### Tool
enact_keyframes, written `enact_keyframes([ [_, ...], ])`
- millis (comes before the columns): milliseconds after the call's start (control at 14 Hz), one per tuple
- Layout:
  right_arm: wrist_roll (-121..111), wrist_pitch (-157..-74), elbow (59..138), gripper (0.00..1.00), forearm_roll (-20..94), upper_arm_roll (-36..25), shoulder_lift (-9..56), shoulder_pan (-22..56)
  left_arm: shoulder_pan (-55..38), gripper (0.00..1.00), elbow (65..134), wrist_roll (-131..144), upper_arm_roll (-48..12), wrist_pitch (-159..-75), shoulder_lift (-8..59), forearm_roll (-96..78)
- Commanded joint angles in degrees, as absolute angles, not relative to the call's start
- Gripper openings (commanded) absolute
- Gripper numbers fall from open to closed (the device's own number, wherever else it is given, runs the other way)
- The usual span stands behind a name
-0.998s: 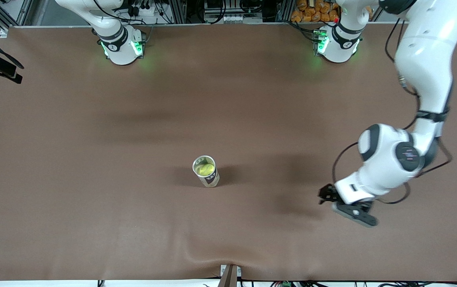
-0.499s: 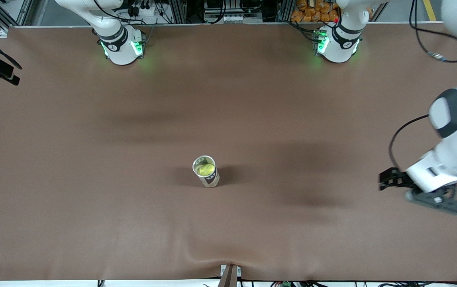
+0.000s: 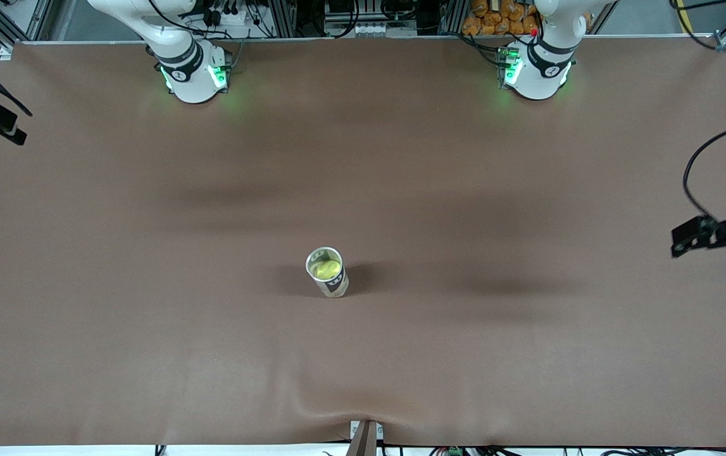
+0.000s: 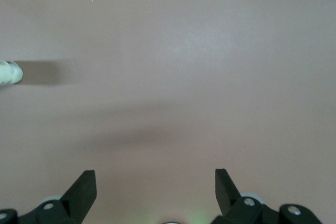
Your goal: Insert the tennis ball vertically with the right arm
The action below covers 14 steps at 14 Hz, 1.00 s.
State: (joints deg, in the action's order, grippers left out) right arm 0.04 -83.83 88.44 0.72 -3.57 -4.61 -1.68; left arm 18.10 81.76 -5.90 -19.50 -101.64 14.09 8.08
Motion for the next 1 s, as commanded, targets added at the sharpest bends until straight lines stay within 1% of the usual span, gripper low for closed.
enact_keyframes([
  [0,-0.5,-85.1,87.1,1.0,0.2,-3.9,-3.5,-1.2,18.0,1.0,83.9,1.6,-19.5,-97.6,9.4,7.3],
  [143,-0.5,-85.7,87.1,1.0,0.4,-3.9,-3.1,-1.3,18.0,1.0,83.8,2.5,-19.4,-95.9,8.8,7.4],
  [499,-0.5,-85.7,87.2,1.0,0.4,-3.9,-3.1,-1.2,19.9,1.0,83.3,1.3,-19.2,-96.0,8.6,7.7],
  [641,-0.5,-85.6,87.2,1.0,0.4,-3.8,-3.1,-1.2,20.3,1.0,83.4,1.8,-19.2,-95.9,7.3,6.4],
  [784,-0.4,-85.7,87.2,1.0,0.5,-3.8,-3.1,-1.2,19.3,1.0,85.3,2.6,-18.5,-95.9,4.1,5.5],
  [855,-0.4,-85.7,87.2,1.0,0.5,-3.8,-3.1,-1.2,16.9,1.0,86.0,3.8,-17.0,-95.8,3.3,5.4],
  [926,-0.5,-85.7,87.2,1.0,0.5,-3.8,-3.1,-1.2,14.2,1.0,86.4,4.9,-13.8,-95.0,2.6,4.9],
])
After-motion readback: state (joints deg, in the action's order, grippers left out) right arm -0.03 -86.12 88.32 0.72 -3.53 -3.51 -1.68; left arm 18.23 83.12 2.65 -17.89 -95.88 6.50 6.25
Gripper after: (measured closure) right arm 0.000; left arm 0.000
